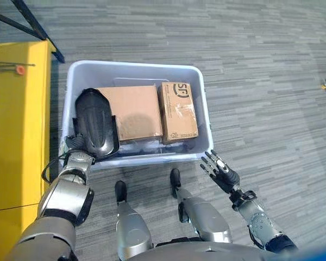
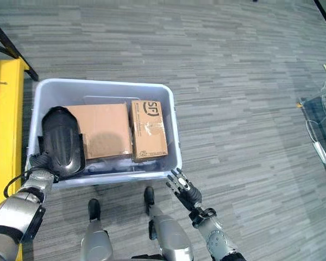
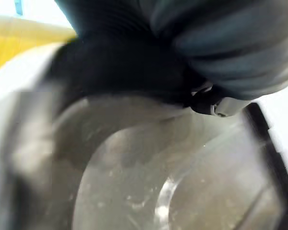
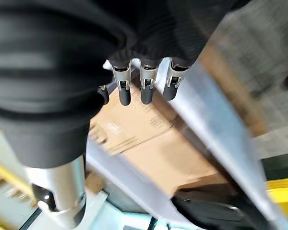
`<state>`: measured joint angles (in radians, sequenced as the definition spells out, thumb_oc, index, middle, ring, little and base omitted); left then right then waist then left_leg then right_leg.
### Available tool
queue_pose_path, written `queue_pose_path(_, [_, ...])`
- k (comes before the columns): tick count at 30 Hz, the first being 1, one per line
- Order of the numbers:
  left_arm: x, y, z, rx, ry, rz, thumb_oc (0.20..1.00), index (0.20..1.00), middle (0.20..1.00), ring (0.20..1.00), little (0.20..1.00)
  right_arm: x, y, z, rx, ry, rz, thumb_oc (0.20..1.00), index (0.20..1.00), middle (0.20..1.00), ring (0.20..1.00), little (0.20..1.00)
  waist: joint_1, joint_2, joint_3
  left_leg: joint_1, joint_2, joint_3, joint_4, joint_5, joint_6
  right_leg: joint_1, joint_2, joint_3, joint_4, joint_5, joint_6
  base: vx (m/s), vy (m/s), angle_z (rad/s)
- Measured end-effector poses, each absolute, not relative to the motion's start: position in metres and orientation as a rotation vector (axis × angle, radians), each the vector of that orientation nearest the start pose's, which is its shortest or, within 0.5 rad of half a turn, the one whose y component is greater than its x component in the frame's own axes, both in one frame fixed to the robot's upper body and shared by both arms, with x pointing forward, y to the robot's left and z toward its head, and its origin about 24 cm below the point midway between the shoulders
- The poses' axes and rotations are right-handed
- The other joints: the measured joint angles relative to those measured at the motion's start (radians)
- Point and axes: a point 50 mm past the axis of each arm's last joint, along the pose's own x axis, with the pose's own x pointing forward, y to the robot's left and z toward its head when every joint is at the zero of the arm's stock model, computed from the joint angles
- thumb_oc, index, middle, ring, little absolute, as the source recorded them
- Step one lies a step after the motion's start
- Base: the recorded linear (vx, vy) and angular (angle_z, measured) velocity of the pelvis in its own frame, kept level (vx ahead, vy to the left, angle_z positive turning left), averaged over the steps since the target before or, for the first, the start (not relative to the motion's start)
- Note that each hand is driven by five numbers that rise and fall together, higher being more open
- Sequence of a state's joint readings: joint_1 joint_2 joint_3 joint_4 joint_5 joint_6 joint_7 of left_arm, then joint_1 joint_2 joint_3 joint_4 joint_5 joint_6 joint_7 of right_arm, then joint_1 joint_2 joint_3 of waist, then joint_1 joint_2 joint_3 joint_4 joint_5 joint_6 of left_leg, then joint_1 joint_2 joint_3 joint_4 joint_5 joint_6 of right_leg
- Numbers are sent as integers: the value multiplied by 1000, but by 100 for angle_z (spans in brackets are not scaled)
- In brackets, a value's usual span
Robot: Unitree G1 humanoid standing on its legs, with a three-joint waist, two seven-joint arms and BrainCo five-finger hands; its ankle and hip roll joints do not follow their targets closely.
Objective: Move parts from the plastic box to the shelf.
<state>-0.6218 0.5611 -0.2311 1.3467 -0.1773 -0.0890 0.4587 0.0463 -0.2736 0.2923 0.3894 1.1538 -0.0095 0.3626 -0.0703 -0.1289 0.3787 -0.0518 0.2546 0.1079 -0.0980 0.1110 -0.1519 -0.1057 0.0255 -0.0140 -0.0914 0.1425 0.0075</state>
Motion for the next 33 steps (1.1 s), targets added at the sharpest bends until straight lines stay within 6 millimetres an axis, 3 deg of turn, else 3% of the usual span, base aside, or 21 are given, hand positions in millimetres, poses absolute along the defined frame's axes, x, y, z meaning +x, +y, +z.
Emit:
queue_pose_path(7, [271,339,-5,663,460,678,200,200,200,200,200,214,-159,-44,916,331,213,1000,1000,1000,1000,1000,33,25,-43,-1,-4,-22,-2,0,5,13,-3,-21,0,-7,-4,22,10,9])
queue_pose_path(11, [267,333,-3,685,391,650,200,200,200,200,200,217,-161,-40,937,287,186,1000,1000,1000,1000,1000,34,27,-61,0,-10,-36,-2,0,8,19,-8,-31,0,-9,-2,25,-4,9])
queue_pose_path(15, [259,328,-2,701,354,623,200,200,200,200,200,222,-161,-35,963,241,166,1000,1000,1000,1000,1000,35,34,-120,6,-18,-44,-2,-4,16,34,-17,-42,0,-18,4,31,-3,8])
queue_pose_path(18, [250,321,7,660,284,604,200,200,200,200,200,221,-164,-34,992,210,123,1000,1000,1000,1000,1000,34,42,-131,27,-24,-56,0,-7,23,58,-20,-46,0,-24,6,-3,-3,11])
queue_pose_path(19, [248,308,7,625,255,567,200,200,200,200,200,217,-173,-37,984,205,82,1000,1000,1000,1000,1000,37,63,-152,33,-27,-62,-2,-15,34,71,-31,-56,0,-38,11,-4,-10,19])
queue_pose_path(21, [243,306,2,614,280,558,200,200,200,200,200,219,-174,-35,975,204,91,1000,1000,1000,1000,1000,47,85,-177,32,-31,-63,-1,-16,35,73,-35,-56,0,-45,12,-13,-6,8])
queue_pose_path(25, [233,293,12,554,234,515,200,200,200,200,200,215,-184,-38,963,196,39,1000,1000,1000,1000,1000,59,103,-198,36,-31,-70,-1,-17,39,79,-35,-58,0,-45,15,-18,-45,4])
queue_pose_path(29, [221,280,11,504,237,464,200,200,200,200,200,222,-180,-39,981,186,18,1000,1000,1000,1000,1000,68,104,-206,47,-31,-72,4,-17,84,84,-31,-58,7,-46,14,-26,-91,-2])
queue_pose_path(30, [208,272,-6,467,324,425,200,200,200,200,200,223,-174,-41,991,195,12,1000,1000,1000,1000,1000,72,100,-213,71,-29,-64,3,-28,138,98,-27,-56,29,-60,2,-10,-146,3])
queue_pose_path(31, [206,272,-8,470,341,424,200,200,200,200,200,223,-173,-41,992,196,12,1000,1000,1000,1000,1000,77,99,-215,71,-28,-69,4,-30,146,94,-23,-58,42,-73,5,-30,-263,-2])
queue_pose_path(32, [194,271,-16,405,373,472,200,200,200,200,200,220,-172,-48,998,223,-8,1000,1000,1000,1000,1000,89,90,-219,87,-24,-67,16,-42,212,86,-20,-57,101,-103,4,-30,-209,4])
queue_pose_path(33, [188,269,-22,376,396,488,200,200,200,200,200,218,-172,-52,996,239,-15,1000,1000,1000,1000,1000,91,89,-222,97,-25,-68,18,-46,235,85,-21,-57,130,-121,-1,-29,-235,2])
